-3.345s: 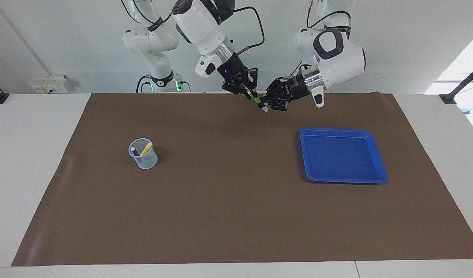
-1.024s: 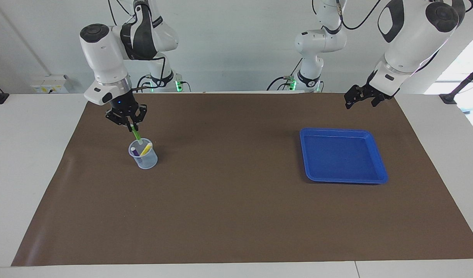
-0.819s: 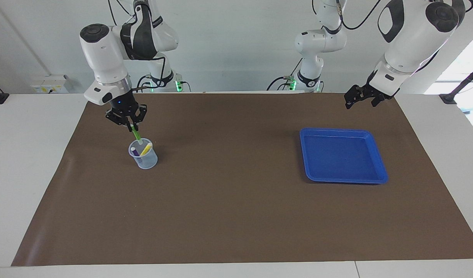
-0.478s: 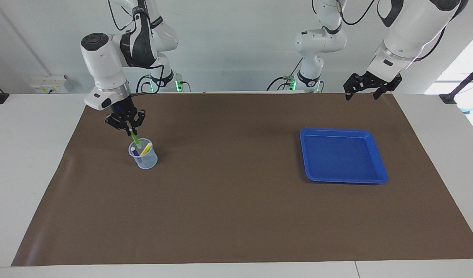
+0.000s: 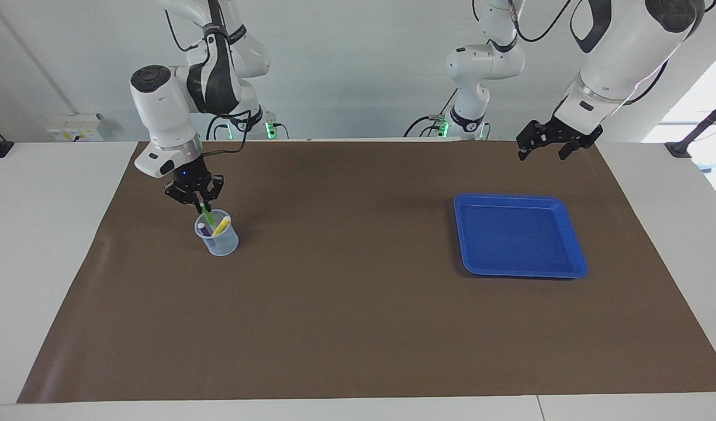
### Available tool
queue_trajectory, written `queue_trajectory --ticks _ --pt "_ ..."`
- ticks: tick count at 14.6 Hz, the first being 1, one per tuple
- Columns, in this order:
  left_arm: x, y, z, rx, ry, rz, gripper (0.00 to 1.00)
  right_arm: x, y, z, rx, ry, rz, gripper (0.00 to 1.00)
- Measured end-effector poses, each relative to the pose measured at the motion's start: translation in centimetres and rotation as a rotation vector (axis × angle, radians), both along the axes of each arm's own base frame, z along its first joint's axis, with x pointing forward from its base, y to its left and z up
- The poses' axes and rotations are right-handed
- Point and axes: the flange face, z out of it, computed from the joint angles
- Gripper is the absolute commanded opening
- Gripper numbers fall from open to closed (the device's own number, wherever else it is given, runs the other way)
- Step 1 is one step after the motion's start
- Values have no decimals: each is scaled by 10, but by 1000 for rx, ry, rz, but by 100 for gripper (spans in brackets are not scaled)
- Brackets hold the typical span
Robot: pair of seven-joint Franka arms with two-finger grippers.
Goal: Transfer and insert pens with both arms
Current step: 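Insert the green pen into the cup with the right gripper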
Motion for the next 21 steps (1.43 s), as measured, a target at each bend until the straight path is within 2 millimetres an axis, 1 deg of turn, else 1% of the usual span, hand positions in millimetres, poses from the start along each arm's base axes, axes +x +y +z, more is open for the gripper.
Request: queue_trajectory --ticks 5,9,12,13,14,15,17,19,20,21 --pt "-1 -1 2 1 -4 -2 100 4 0 -9 6 -3 -9 0" --pt "5 3 -6 28 0 -3 100 6 -1 -16 12 -9 -17 0" --pt "5 4 -5 29 -2 -2 100 7 -1 -20 18 -4 -23 0" --pt "5 5 -5 30 -2 1 100 7 -1 -21 19 -3 -23 26" --pt "5 7 -5 31 -2 4 100 7 -1 -21 20 -3 -24 55" --pt "5 9 -5 31 -3 7 100 7 -1 -21 21 -3 -25 67" --pt "5 10 -3 31 -6 10 100 7 -2 -21 21 -4 -29 71" --pt "4 10 -2 31 -7 10 100 7 -2 -21 23 -4 -40 72" --pt "4 10 -2 31 -8 10 100 7 -2 -21 24 -4 -43 76" --pt "4 11 -2 31 -8 10 100 7 -2 -20 24 -4 -44 78"
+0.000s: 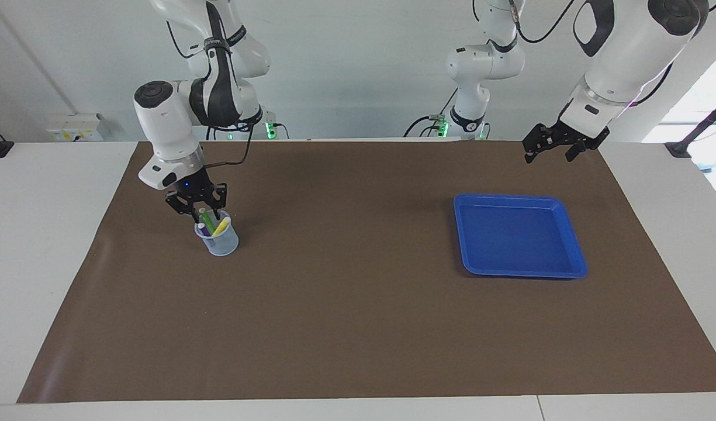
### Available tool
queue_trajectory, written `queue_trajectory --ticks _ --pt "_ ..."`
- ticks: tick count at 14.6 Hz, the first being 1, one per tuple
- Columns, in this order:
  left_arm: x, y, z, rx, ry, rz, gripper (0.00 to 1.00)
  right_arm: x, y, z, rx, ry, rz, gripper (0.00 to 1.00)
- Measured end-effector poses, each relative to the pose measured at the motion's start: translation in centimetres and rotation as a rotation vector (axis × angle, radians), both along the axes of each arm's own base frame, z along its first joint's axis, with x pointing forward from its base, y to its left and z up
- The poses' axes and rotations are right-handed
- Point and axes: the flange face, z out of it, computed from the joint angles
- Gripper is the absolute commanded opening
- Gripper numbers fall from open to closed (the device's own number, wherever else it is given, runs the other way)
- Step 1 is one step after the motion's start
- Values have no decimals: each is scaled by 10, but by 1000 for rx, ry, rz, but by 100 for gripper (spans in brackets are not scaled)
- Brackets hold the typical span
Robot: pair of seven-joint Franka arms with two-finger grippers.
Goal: Transfer and insert pens with both arms
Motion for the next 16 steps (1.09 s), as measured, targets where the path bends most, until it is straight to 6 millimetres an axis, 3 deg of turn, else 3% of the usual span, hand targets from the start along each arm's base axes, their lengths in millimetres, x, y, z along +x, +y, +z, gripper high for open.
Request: queue_trajectory --ticks 3,7,16 --pt "0 0 0 0 0 0 100 1 0 2 0 -4 -1 97" --pt "0 0 0 0 0 0 100 12 0 26 1 -43 -2 100" --pt "0 0 0 1 0 0 100 29 0 144 13 48 -122 100"
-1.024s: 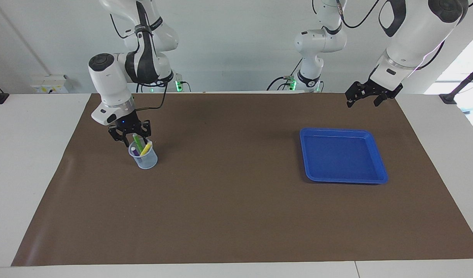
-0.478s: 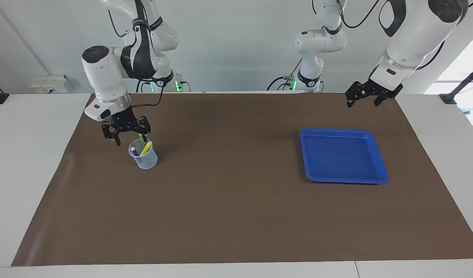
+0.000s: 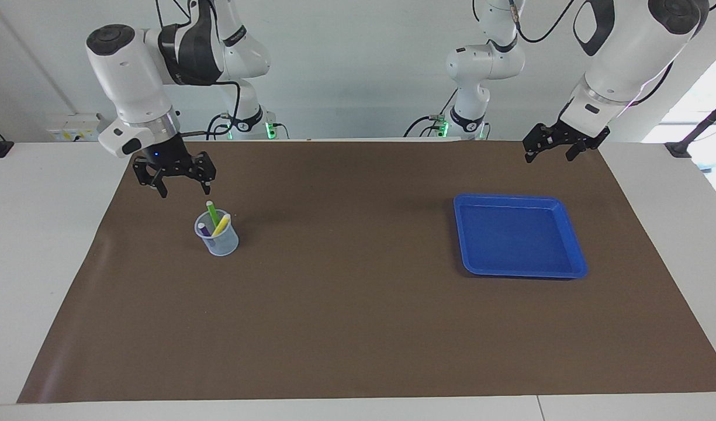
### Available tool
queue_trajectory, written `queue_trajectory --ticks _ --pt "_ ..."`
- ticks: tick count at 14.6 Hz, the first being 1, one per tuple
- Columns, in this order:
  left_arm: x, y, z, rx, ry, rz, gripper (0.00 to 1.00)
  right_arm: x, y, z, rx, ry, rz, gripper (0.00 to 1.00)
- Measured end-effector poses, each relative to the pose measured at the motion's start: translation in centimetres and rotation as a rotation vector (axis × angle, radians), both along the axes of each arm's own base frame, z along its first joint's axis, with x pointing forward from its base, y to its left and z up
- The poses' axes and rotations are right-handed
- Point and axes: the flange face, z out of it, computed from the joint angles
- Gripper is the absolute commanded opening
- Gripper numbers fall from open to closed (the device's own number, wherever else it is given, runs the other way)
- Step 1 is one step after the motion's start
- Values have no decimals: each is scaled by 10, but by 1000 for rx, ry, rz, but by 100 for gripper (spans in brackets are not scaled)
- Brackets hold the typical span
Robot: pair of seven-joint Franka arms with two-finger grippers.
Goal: Transfer and insert pens with both arms
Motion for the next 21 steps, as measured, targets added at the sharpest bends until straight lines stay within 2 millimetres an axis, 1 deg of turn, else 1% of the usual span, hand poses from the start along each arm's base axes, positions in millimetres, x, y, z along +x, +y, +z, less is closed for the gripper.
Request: queue_trajectory --ticks 4,6,8,11,21 --pt "0 0 0 0 0 0 100 11 1 55 -14 60 -38 100" --pt "0 0 0 0 0 0 100 18 1 70 -21 83 -71 100" --pt "0 0 0 0 0 0 100 20 5 74 -24 101 -78 100" --pt "0 0 0 0 0 0 100 17 12 74 -27 121 -74 100" --pt "0 0 0 0 0 0 100 13 12 73 -29 150 -74 100"
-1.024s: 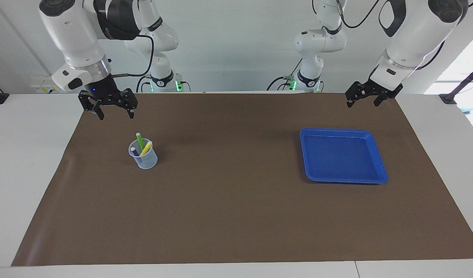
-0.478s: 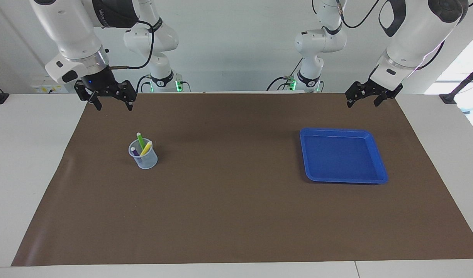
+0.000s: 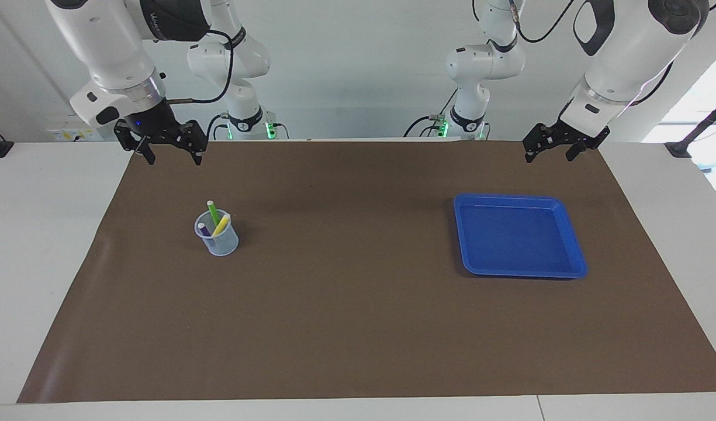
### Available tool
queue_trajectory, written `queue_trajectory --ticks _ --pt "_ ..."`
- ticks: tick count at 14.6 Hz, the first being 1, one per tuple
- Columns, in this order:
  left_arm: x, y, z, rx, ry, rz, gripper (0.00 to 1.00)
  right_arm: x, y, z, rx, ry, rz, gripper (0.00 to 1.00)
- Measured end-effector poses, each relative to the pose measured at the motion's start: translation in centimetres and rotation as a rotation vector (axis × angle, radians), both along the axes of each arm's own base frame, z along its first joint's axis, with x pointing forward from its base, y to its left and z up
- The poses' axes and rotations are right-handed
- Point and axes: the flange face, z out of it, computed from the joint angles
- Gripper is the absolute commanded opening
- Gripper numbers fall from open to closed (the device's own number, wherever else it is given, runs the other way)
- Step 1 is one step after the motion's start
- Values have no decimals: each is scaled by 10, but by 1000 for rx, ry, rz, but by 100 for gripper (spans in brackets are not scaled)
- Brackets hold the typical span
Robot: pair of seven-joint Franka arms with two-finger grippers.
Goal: Transfer and insert pens with both arms
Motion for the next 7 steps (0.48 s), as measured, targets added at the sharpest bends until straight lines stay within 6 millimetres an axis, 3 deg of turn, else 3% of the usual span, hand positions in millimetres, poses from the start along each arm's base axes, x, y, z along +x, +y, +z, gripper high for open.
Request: queue_trajectory --ticks 7 --pt "0 0 0 0 0 0 100 0 3 0 0 1 5 100"
